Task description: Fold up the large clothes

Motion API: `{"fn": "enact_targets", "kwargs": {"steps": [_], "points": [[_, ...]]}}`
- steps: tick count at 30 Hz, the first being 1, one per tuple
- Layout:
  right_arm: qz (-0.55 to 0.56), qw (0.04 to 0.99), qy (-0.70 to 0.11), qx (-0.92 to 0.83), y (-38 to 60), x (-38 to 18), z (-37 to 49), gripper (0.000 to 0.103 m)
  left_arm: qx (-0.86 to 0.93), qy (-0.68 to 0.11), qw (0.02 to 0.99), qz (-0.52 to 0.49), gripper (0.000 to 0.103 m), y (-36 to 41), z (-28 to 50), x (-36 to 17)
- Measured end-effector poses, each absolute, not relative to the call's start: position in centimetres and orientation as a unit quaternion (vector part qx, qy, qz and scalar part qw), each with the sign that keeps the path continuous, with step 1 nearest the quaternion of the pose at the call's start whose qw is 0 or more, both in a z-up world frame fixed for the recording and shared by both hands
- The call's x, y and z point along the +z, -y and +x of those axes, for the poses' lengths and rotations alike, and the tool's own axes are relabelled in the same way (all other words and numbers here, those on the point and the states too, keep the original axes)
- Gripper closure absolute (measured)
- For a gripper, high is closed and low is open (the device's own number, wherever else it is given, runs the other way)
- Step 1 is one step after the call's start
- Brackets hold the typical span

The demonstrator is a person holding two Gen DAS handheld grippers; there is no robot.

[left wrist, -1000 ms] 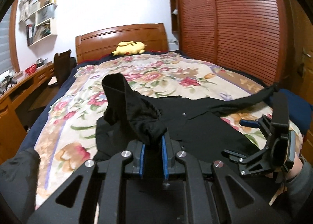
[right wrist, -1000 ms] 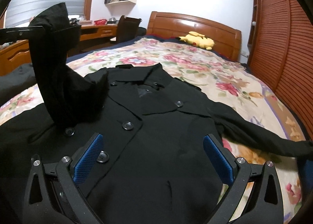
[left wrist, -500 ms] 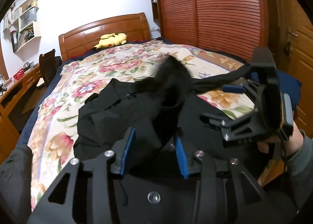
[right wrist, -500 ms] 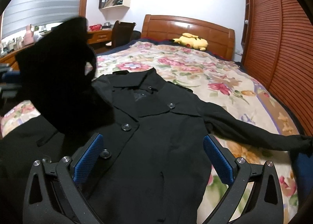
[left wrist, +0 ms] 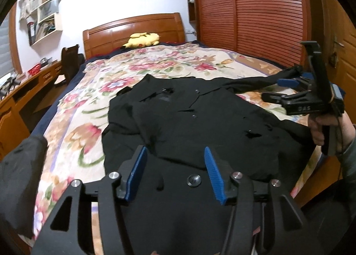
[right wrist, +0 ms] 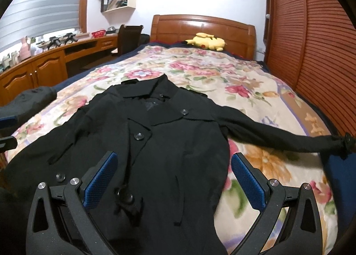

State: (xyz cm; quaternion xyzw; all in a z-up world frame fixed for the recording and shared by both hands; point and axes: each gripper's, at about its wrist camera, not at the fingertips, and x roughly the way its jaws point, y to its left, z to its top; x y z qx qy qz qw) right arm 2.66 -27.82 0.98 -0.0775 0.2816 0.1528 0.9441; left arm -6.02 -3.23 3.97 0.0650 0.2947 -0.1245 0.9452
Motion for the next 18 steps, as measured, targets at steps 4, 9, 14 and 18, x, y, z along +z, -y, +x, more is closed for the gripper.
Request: {"fn": "enact_targets", "kwargs": {"steps": [4,9,14,18], "points": [[-0.078,0.940,-0.294,0.155,27.7,0.5,2.1,0.000,-0.114,-0.287,0.950,0.045,0.049,2.1,-6.6,3.3],[-0.093,0.933,-0.307,0.162,26.4,-0.1,1.4,0.000,-0.101,-0.276,0.955,0.037,0.048,1.1,-6.8,2.5],[-0.117,0.924,-0.316,0.180,24.0,-0.9,0.9,0.000,-0.085,-0.270,0.959,0.021,0.048,-0.5,-6.2,1.7],[-0.124,0.910,-0.341,0.200,22.6,-2.6,0.9,0.001,-0.084,-0.276,0.957,0.019,0.048,-0.7,-5.9,1.2]]}}
